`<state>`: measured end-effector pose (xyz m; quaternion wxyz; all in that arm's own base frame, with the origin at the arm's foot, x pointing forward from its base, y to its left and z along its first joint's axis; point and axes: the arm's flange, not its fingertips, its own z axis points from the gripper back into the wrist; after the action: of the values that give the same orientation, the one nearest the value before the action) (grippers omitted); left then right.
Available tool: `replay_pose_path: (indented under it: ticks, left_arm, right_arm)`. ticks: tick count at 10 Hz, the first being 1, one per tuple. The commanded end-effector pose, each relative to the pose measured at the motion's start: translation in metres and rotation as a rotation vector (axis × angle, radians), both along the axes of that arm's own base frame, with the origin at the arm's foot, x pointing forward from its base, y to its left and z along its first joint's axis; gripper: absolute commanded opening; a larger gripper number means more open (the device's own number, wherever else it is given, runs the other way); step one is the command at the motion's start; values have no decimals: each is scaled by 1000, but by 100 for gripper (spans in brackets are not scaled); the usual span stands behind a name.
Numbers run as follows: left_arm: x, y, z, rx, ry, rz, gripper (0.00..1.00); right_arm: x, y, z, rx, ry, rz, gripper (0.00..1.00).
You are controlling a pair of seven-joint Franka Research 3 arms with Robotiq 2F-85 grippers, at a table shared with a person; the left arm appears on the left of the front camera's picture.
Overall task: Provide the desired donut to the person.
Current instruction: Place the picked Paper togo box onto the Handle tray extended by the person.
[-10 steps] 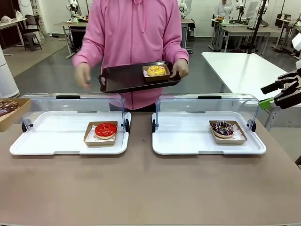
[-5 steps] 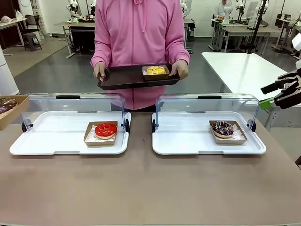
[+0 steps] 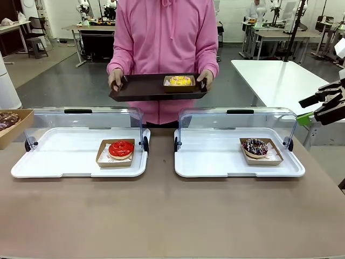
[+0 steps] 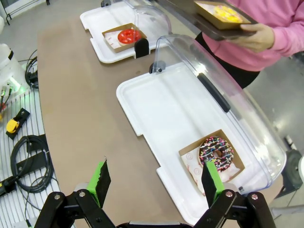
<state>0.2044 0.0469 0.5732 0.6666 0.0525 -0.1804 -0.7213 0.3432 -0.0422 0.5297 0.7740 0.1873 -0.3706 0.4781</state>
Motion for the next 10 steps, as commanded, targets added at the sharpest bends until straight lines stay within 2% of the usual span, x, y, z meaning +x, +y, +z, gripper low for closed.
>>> replay_pose_path:
  ticks: [1, 10]
  left_arm:
    - [-1, 2, 1, 11, 1, 20, 0]
    - [-1, 2, 1, 11, 1, 20, 0]
  right_arm:
    - [0, 0, -2, -8, -1, 2, 100]
    - [0, 0, -2, -8, -1, 2, 100]
